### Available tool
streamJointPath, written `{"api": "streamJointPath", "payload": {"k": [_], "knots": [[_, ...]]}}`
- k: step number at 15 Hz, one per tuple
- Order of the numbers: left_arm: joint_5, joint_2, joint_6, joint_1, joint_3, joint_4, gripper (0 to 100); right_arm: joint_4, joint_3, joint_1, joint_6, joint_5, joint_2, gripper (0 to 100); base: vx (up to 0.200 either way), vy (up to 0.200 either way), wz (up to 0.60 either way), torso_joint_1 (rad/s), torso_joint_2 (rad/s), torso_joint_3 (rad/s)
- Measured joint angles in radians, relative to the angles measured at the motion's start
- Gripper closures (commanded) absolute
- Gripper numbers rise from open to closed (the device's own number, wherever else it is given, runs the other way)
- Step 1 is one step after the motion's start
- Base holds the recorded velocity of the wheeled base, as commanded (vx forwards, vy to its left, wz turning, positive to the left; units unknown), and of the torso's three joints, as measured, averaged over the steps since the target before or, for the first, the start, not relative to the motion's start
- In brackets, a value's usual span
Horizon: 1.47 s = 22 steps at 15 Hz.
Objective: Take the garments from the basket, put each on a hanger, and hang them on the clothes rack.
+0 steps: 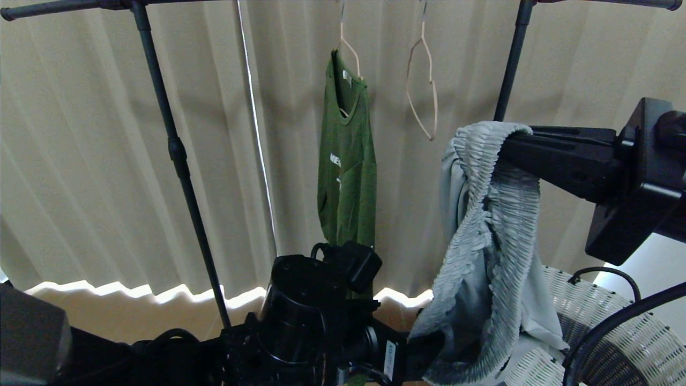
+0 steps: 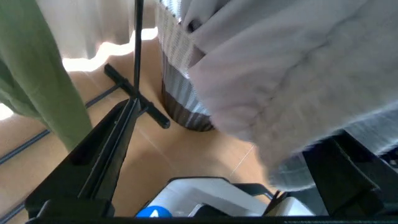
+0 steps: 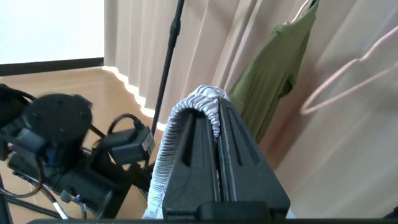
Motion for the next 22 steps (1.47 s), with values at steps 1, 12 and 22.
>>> {"api": "streamJointPath", "payload": {"k": [1,12,22], "knots": [[0.007,0.000,0.000,0.000,0.015,0.000,0,0.001,0.003,-0.001,0.000,0.000,-0.002,100,0.000,0.000,0.00,0.000,0.00,0.000],[0.086,-0.175,0.135,0.070,0.167,0.008,100,0.003,0.077,-0.132,-0.005,-0.010,-0.035,100,0.000,0.000,0.00,0.000,0.00,0.000],[0.094,-0.522,0.297,0.394,-0.025,0.140,100,-0.057,0.153,-0.262,0.001,-0.007,-0.074,100,0.000,0.000,0.00,0.000,0.00,0.000]]}}
